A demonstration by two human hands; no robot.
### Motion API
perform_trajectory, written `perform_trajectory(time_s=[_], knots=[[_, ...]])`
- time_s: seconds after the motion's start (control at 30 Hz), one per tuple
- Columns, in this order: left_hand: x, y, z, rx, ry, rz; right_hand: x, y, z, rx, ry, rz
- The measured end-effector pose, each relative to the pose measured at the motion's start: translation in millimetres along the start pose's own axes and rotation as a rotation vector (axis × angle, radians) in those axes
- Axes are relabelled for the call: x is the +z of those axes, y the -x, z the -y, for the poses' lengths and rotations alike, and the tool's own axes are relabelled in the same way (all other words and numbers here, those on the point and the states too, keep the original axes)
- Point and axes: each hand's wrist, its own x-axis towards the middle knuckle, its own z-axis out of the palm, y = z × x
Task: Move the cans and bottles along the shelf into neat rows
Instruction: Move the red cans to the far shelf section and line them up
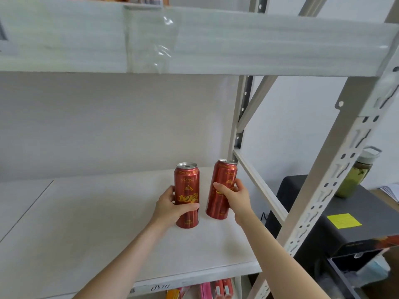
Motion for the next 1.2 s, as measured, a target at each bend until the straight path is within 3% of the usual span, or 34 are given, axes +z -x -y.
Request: perform_trajectory(time_s=[0.57, 1.2], knots=[[37, -80, 19, 0.043, 0.001, -0.112, 17, -138, -19, -0.103, -0.02, -0.062], [31, -89, 34, 0.1, 0.007, -0.07, 16, -156, -37, -0.14, 0.01, 0.055]])
